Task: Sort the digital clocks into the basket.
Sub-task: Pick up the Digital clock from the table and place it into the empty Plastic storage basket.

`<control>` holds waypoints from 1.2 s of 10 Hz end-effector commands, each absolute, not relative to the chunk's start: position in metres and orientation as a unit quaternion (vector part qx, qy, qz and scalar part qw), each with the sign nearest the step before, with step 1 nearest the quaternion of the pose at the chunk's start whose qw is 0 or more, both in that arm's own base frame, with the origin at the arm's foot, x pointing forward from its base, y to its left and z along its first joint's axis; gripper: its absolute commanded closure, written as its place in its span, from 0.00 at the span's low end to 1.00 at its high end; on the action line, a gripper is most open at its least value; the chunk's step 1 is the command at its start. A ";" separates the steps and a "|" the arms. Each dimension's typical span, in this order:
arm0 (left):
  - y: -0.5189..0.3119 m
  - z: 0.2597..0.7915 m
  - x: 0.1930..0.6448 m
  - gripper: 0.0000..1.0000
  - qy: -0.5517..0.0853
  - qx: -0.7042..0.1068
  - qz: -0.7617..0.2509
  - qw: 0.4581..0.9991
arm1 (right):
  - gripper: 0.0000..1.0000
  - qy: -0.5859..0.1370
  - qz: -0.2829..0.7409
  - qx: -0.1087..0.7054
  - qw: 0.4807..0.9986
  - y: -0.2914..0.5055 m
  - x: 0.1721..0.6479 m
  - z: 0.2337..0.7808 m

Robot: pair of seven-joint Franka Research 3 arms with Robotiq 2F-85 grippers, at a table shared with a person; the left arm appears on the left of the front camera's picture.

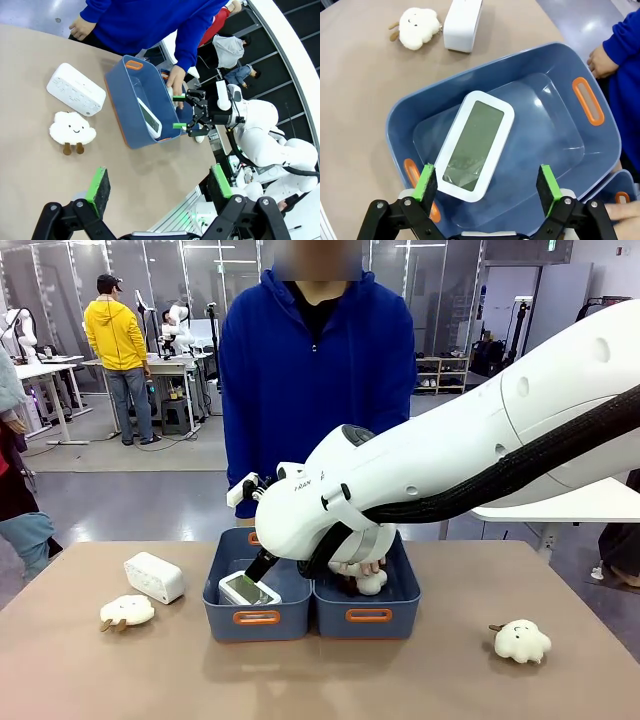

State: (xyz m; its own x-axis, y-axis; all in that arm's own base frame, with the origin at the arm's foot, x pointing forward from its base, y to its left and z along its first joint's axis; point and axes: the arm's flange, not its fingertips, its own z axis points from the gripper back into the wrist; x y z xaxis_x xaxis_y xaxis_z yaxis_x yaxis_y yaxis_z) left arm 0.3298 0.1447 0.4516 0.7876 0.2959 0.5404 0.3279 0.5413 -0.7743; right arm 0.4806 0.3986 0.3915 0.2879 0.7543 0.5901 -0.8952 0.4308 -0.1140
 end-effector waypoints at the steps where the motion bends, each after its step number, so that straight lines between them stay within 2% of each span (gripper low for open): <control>1: 0.145 0.452 0.330 0.00 -0.329 -0.484 -0.013 0.811 | 0.02 -0.292 0.511 0.124 0.799 0.390 0.476 0.397; 12: 0.145 0.452 0.330 0.00 -0.329 -0.484 -0.013 0.811 | 0.02 -0.293 0.520 0.120 0.793 0.399 0.481 0.391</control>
State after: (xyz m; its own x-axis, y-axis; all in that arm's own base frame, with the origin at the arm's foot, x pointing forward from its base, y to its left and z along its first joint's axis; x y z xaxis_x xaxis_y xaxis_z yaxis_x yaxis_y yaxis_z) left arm 0.3298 0.1448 0.4516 0.7876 0.2961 0.5404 0.3278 0.5413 -0.7743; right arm 0.4804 0.3974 0.3917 0.2915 0.7528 0.5902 -0.8940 0.4340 -0.1119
